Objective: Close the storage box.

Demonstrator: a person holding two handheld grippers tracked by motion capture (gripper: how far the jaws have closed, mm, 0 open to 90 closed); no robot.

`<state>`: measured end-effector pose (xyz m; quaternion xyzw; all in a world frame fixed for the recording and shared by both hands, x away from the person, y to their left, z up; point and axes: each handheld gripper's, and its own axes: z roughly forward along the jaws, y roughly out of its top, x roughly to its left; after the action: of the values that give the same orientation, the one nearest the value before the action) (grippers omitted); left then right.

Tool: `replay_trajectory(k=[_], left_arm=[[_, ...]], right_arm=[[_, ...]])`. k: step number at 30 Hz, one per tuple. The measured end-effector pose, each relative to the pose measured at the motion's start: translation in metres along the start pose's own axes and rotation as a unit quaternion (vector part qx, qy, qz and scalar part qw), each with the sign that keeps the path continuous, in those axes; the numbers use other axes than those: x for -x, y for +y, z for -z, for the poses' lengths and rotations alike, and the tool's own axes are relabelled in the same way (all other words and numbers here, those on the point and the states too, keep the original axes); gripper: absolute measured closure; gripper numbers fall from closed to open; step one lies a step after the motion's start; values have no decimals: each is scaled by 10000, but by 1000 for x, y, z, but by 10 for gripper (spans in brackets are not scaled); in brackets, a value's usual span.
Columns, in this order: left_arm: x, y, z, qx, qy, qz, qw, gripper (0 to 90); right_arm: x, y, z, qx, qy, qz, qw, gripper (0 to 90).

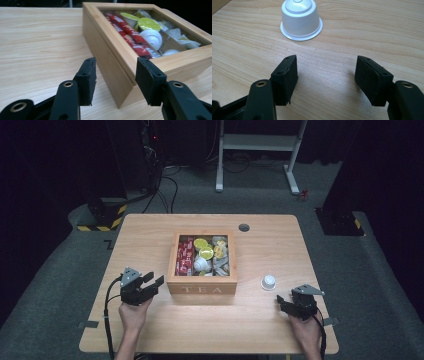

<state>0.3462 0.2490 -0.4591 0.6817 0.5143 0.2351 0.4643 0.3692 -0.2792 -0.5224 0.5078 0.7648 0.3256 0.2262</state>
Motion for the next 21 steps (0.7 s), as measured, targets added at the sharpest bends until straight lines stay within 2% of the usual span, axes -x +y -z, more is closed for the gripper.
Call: replay_trajectory(k=[7, 13, 21], left_arm=[[-14, -5, 6, -54, 243, 145, 9996, 464], [-20, -9, 9, -118, 385, 196, 9990, 455], [-25, -18, 7, -286, 608, 122, 9977, 446]], right_arm=[[0, 0, 0, -1, 0, 1, 10000, 348], [0, 0, 0, -1, 1, -1, 10000, 348], [0, 0, 0, 0, 1, 0, 10000, 348]])
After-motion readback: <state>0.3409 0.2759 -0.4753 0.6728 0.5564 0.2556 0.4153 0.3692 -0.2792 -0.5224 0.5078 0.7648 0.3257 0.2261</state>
